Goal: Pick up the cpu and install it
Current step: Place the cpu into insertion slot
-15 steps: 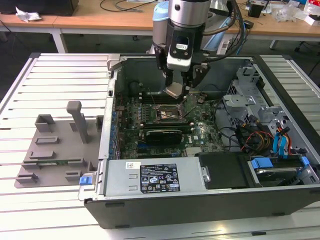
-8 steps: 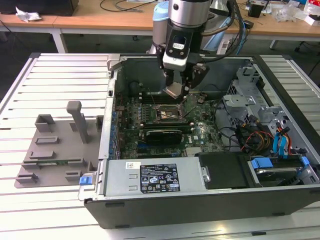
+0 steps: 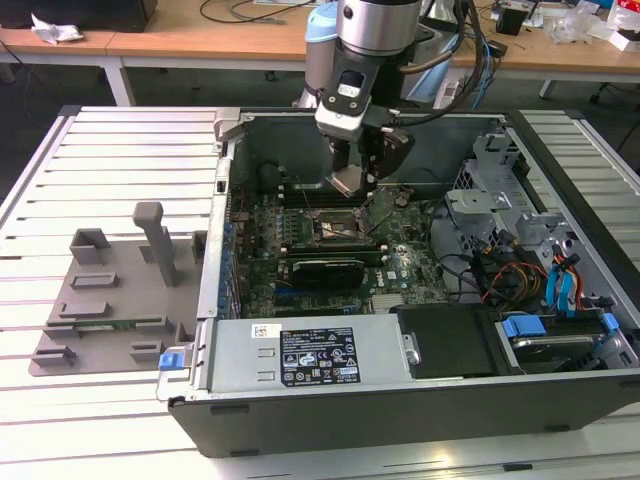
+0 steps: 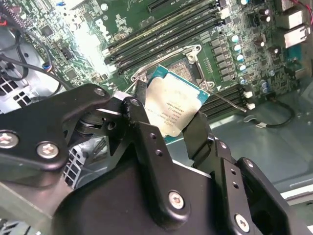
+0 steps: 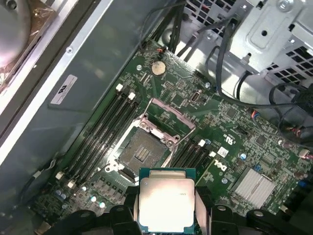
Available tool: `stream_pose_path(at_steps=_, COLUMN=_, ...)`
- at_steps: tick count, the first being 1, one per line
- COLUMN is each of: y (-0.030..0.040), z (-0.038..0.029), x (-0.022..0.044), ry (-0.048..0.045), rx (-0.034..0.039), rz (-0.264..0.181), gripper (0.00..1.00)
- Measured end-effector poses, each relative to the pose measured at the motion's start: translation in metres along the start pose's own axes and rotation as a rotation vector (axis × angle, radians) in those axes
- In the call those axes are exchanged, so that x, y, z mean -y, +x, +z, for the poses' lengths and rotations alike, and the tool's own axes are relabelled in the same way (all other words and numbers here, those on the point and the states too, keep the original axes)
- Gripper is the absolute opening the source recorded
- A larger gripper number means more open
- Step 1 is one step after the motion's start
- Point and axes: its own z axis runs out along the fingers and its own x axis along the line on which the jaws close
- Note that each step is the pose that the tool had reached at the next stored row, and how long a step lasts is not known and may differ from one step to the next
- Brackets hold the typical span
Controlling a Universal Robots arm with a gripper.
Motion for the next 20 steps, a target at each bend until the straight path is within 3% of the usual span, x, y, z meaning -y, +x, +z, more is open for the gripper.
stream_pose_path(at_steps=20, y=-0.0001, z=0.0004, x=-0.0001, ry=0.0009, rx=0.0025, rz=0.282, gripper=0.55)
